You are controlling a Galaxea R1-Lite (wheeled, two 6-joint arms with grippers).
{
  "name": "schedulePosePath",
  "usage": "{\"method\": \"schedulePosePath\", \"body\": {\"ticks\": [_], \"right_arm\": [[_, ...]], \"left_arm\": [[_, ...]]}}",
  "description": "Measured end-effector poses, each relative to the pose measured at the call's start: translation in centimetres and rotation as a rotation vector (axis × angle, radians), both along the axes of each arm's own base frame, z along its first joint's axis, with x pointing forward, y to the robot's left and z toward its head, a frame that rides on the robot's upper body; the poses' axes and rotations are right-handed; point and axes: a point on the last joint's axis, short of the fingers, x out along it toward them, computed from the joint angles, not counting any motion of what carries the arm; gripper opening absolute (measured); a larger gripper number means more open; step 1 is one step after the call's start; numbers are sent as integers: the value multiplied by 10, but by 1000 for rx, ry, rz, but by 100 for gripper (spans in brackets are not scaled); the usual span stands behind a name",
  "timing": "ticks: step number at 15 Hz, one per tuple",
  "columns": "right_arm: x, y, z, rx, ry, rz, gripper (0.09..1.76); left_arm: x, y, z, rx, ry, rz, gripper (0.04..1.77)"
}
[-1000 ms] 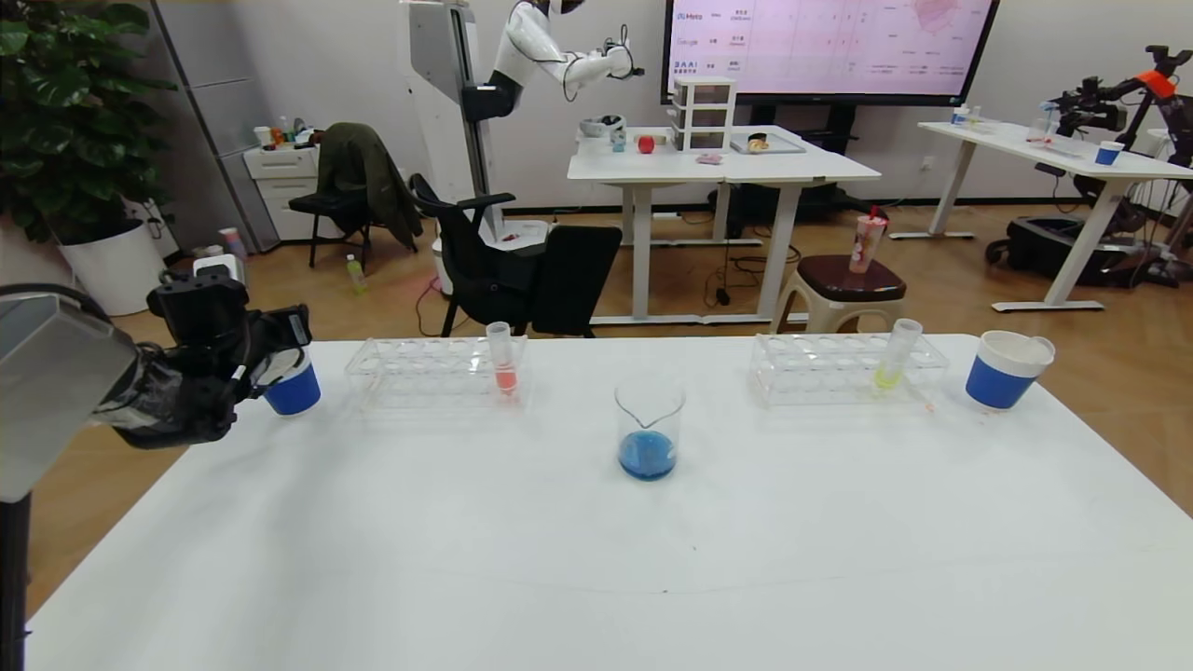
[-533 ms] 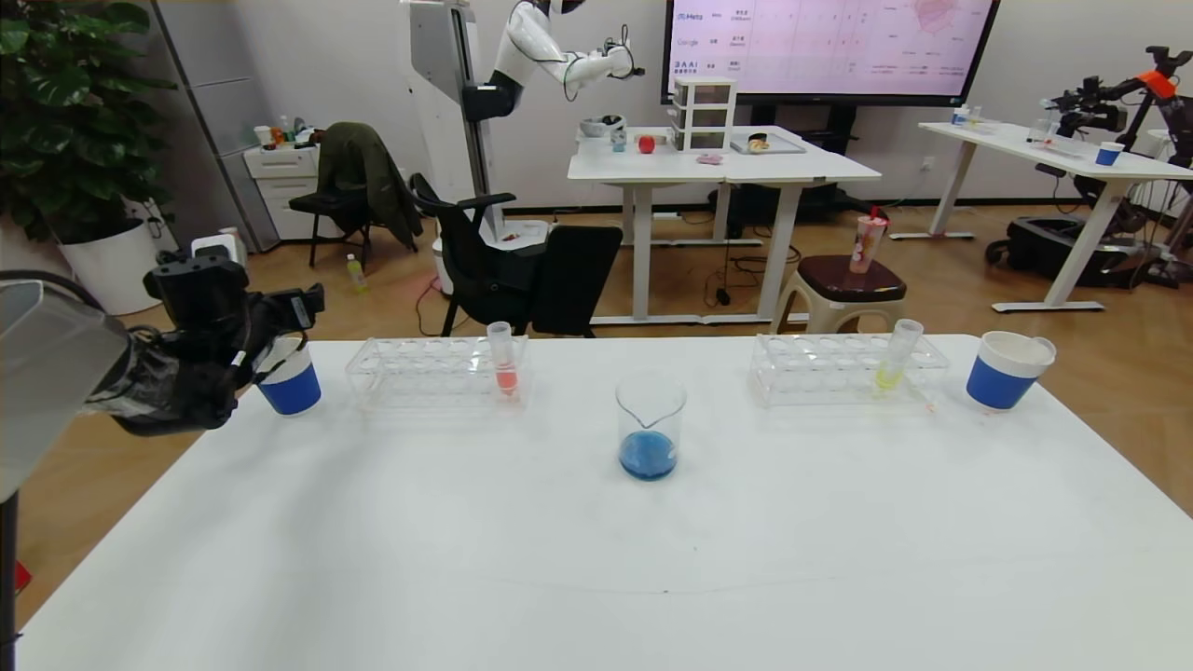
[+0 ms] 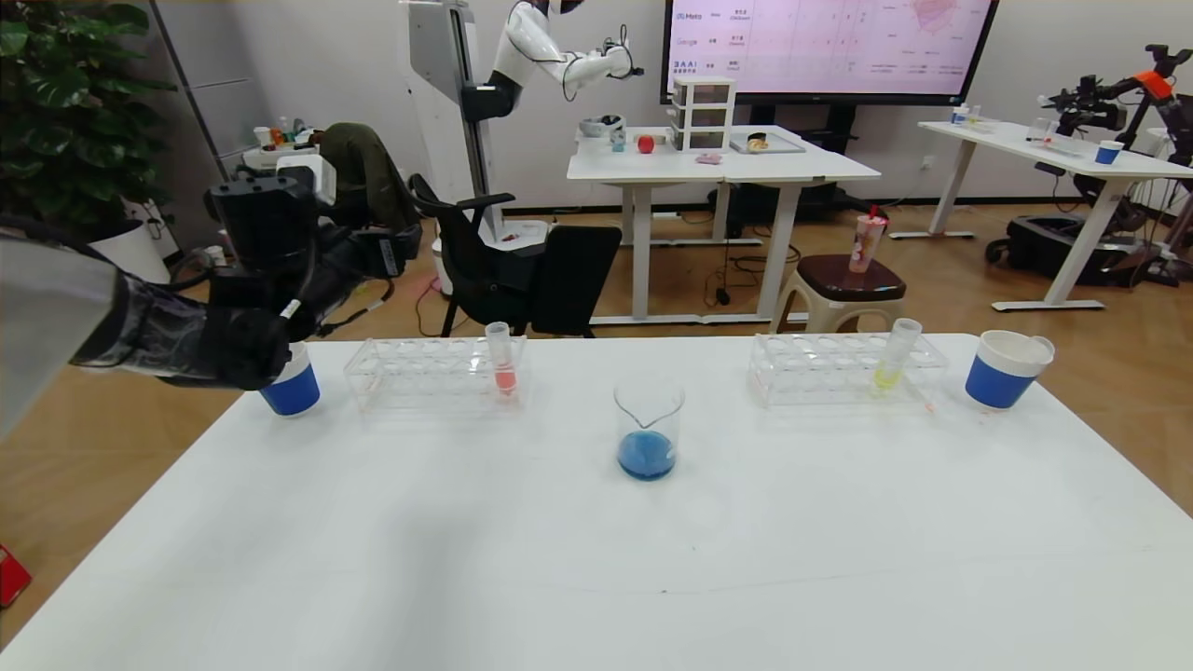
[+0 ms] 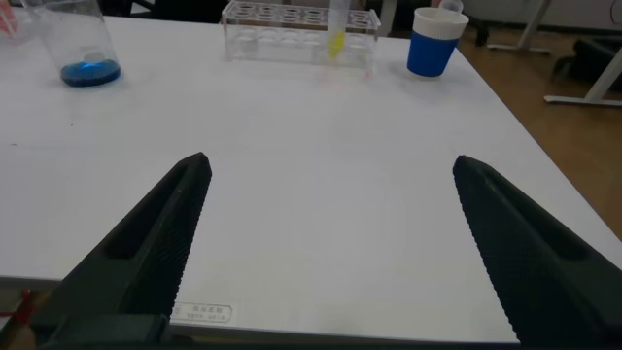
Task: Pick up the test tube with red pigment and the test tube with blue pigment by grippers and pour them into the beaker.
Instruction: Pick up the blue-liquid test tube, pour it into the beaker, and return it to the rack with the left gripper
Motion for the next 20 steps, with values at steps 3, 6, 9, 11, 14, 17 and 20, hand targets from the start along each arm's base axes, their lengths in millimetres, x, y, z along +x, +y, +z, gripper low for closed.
{"method": "schedulePosePath", "body": {"ticks": [3,6,9,11,14,17,20], "right_arm": [[0,0,0,0,0,-1,174],[0,0,0,0,0,0,174],[0,0,0,0,0,0,174],[0,0,0,0,0,0,174],[0,0,0,0,0,0,174],[0,0,0,0,0,0,174],[0,0,0,-1,0,0,174]], "left_arm": [[-41,-5,39,67,-38,-14,174],[-98,1,72,115,-52,-9,174],[-160,9,89,139,-80,7,174],[-200,14,93,166,-105,20,174],[-268,21,88,203,-113,46,174],[-334,29,73,225,-51,102,174],[-394,29,58,225,-58,125,174]]}}
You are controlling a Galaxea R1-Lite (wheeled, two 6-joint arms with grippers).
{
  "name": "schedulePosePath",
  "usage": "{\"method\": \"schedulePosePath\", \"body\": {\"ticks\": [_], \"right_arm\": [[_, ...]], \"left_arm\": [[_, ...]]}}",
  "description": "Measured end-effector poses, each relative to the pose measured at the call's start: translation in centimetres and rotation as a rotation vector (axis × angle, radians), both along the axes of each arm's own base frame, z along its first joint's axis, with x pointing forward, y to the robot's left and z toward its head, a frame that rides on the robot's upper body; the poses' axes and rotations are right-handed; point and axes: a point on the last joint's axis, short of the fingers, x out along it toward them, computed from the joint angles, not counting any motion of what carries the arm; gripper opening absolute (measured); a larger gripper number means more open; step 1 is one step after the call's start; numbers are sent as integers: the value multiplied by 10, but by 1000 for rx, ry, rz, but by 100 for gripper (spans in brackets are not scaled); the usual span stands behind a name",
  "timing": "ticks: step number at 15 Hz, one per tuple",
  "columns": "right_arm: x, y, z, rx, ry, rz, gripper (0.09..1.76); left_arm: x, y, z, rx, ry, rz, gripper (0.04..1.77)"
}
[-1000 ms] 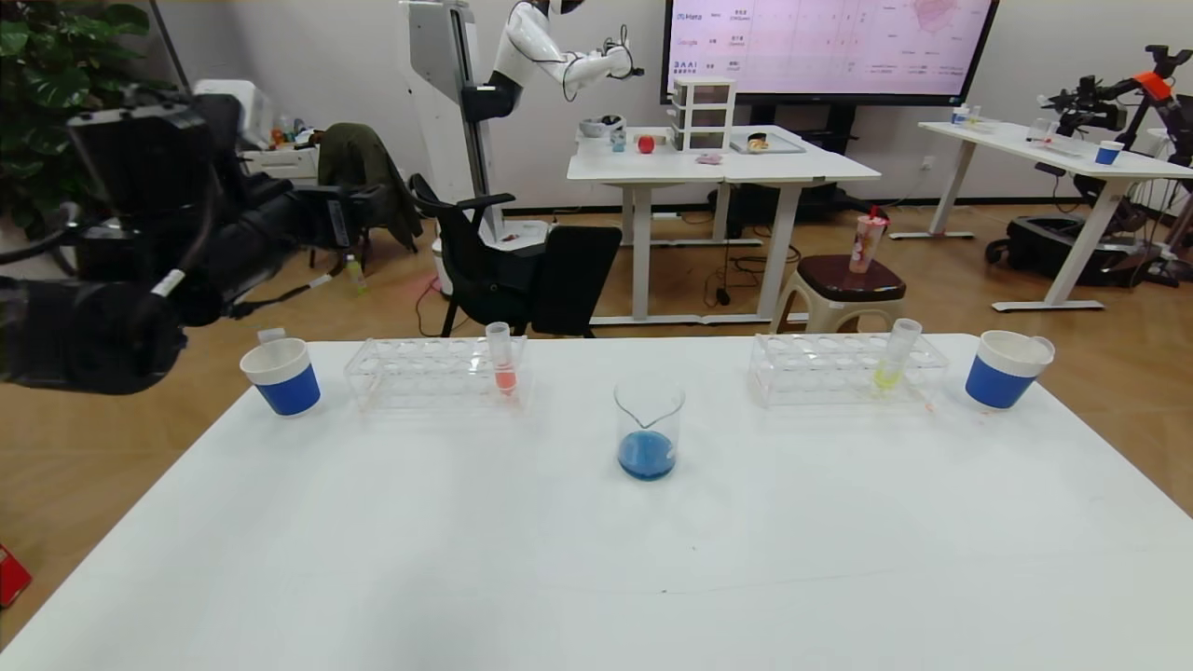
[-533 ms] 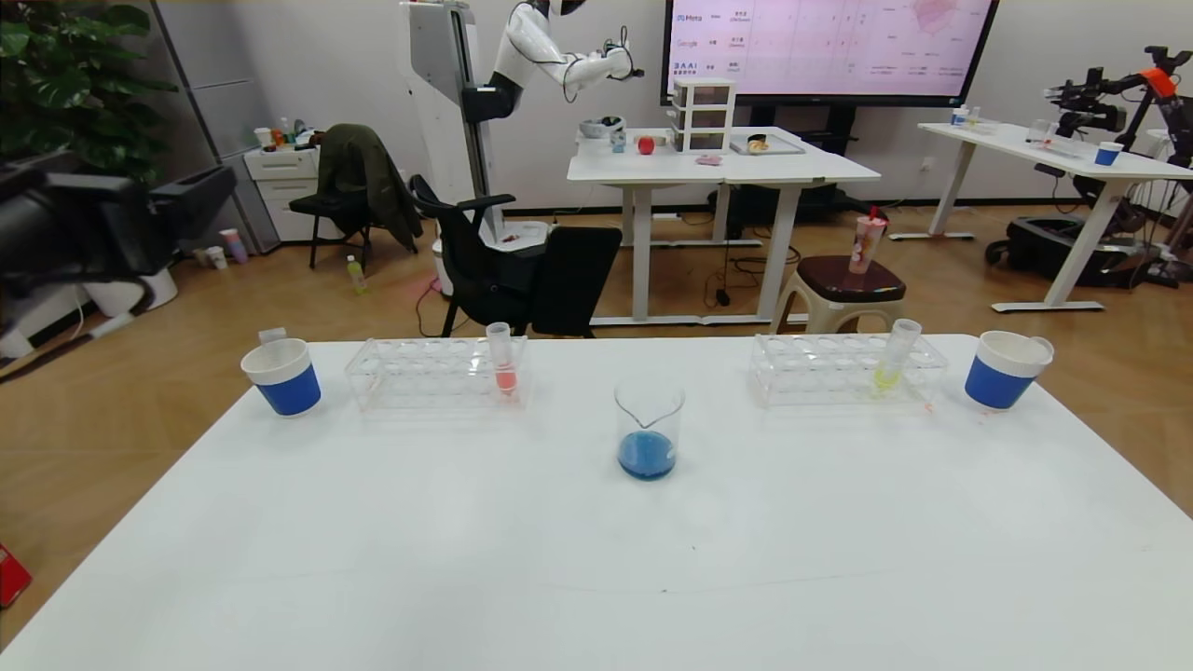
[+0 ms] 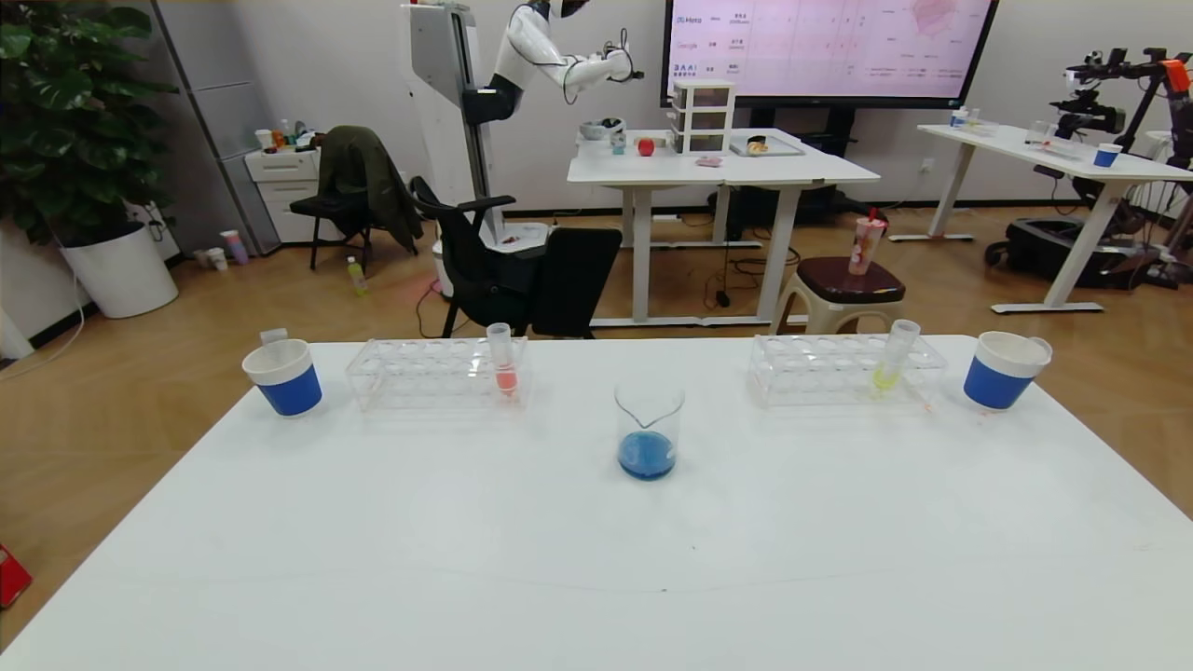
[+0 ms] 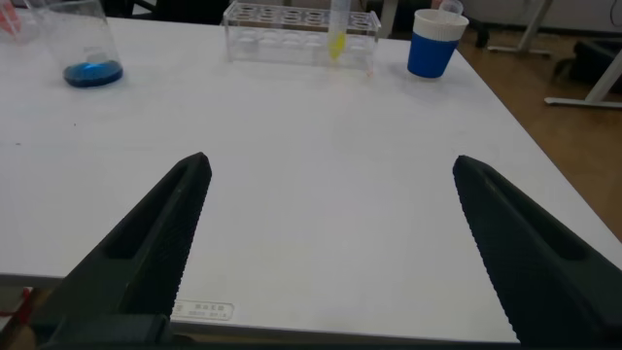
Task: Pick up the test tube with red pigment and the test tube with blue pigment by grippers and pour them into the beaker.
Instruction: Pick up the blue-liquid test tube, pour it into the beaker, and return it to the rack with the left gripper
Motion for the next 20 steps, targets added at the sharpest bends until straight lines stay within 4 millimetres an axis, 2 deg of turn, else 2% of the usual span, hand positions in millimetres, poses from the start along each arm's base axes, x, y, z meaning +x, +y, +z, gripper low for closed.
{"method": "schedulePosePath", "body": {"ticks": [2,4,6,8,10,13,14,20], "right_arm": [[0,0,0,0,0,0,174],[0,0,0,0,0,0,174],[0,0,0,0,0,0,174],[0,0,0,1,0,0,174],[0,0,0,1,0,0,174],[0,0,0,1,0,0,174],[0,0,0,1,0,0,174],[0,0,0,0,0,0,174]], "left_arm": [[-36,-1,-17,-8,-46,1,174],[-59,-1,-39,-16,-89,-9,174],[-76,-3,-69,-9,-133,-95,174],[-79,-4,-96,-11,-160,-179,174],[-70,-5,-126,-41,-161,-216,174],[-57,-5,-179,-93,95,-221,174],[-57,-5,-184,-100,131,-220,174],[-56,-5,-186,-140,114,-217,174]]}}
